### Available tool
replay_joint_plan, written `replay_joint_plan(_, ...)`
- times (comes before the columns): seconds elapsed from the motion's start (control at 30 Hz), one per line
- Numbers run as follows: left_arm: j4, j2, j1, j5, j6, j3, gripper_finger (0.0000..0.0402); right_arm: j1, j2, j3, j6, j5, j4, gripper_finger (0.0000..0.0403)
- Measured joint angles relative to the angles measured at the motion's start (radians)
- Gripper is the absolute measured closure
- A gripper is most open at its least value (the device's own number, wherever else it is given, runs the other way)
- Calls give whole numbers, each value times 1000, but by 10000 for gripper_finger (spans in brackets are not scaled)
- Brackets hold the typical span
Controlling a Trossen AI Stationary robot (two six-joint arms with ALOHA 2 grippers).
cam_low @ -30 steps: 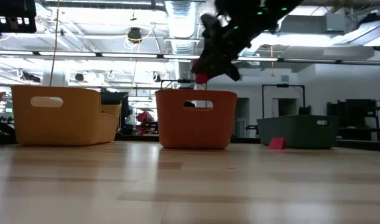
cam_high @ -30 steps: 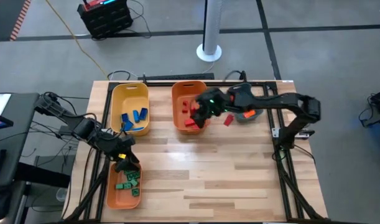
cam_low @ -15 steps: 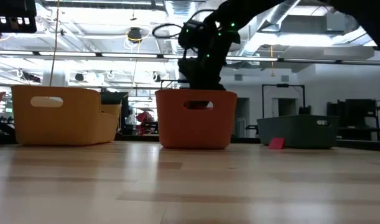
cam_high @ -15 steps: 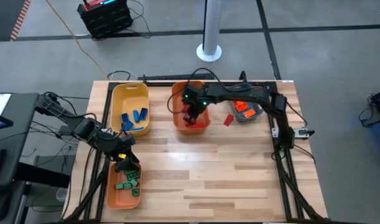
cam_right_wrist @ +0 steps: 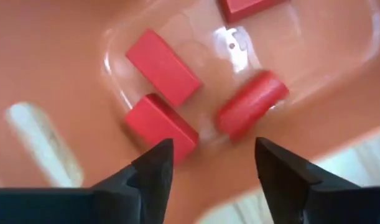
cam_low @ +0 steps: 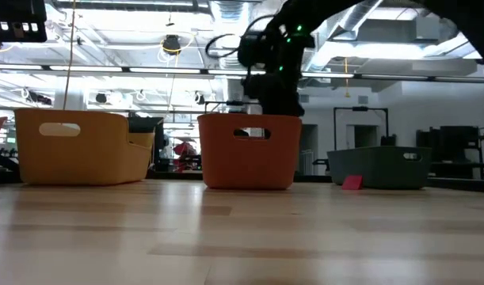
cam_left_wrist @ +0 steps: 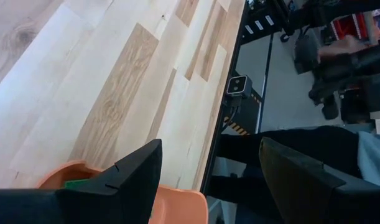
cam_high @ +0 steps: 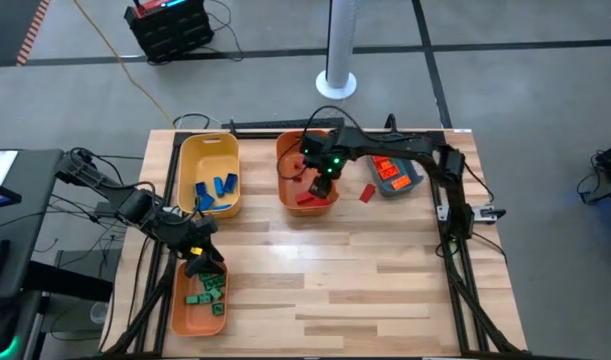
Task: Sort blocks
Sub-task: Put the red game piece into the top orange bin
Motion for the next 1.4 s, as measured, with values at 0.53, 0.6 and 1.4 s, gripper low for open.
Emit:
replay_joint_plan(0.53, 0, 0, 0, 4, -43, 0, 141, -54, -120, -112, -451, 105, -304, 188)
replay_joint_plan(0.6, 0, 0, 0, 7, -46, 0, 141, -45, -157, -179, -503, 105, -242, 197)
replay_joint_plan(1.4, -1, 0, -6, 12, -80, 0, 141, 12, -300, -611, -884, 244, 82, 168)
